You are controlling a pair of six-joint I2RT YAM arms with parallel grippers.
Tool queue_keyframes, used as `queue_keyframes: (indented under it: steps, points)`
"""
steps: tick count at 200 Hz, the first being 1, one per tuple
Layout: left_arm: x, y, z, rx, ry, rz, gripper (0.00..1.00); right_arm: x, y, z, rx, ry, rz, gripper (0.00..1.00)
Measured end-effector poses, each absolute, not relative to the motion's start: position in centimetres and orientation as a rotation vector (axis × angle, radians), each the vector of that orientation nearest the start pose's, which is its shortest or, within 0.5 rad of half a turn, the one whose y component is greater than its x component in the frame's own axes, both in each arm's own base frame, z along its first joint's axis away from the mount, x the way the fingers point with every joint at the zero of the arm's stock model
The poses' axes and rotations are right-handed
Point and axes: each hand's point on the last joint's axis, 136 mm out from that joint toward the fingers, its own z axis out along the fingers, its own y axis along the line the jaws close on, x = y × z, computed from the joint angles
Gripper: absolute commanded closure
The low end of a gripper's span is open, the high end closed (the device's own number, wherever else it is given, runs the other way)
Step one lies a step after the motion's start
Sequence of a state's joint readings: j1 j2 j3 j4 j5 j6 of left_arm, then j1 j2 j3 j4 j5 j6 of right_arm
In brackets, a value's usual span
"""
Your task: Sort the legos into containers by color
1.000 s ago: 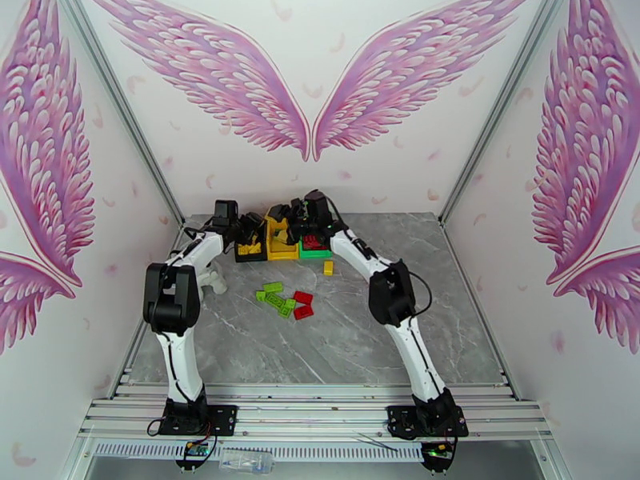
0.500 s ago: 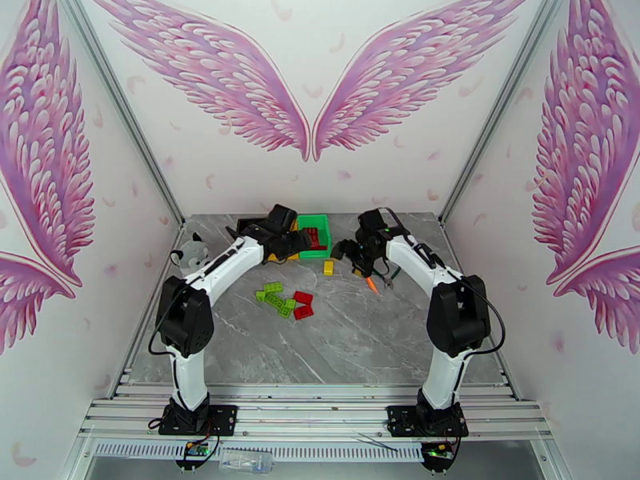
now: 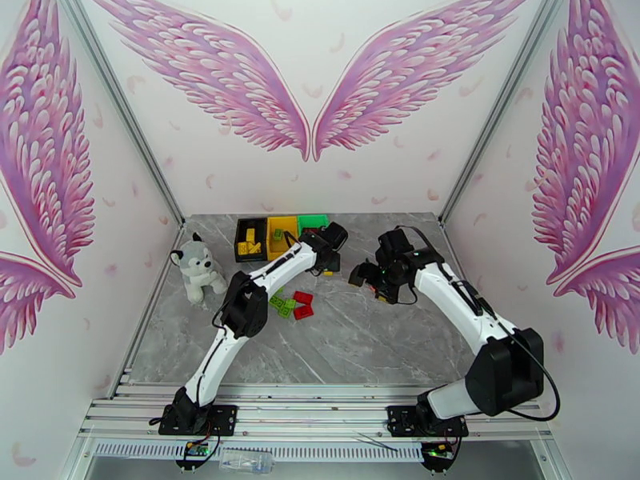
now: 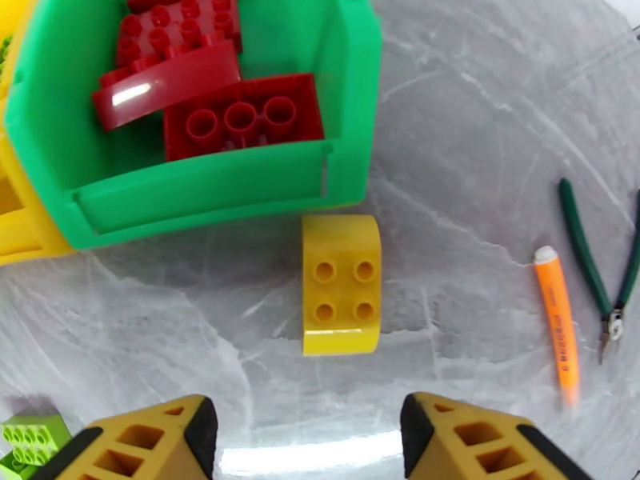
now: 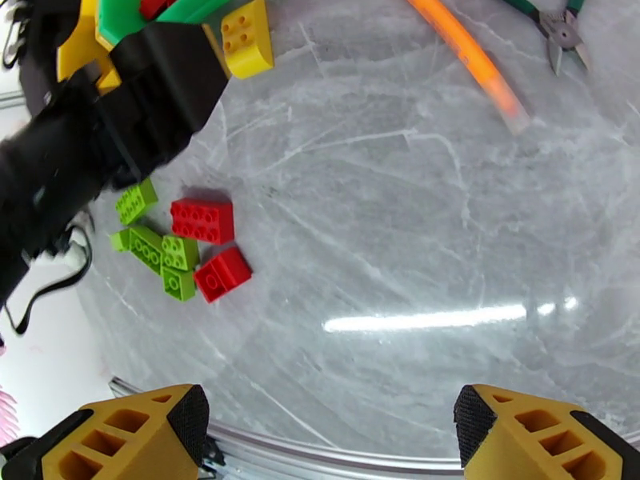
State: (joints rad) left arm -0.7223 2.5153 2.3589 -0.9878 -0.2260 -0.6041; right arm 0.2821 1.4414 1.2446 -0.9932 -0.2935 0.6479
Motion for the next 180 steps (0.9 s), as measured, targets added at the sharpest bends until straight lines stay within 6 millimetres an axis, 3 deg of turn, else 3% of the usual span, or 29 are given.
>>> queue_keyframes:
  steps: [30,83,180]
  points:
    - [47.0,-36.5,5.4,0.130,2.665,-0.080,0.40,28.1,13.3,16.6,0.449,2.849,0.621,0.12]
    - [46.2,-37.4,2.0,0.212,2.692,-0.016,0.41,25.6,12.7,16.9,0.460,2.854,0.624,0.12]
    - [47.4,-38.1,1.9,0.203,2.663,-0.056,0.57,24.1,12.5,16.7,0.472,2.891,0.625,0.13]
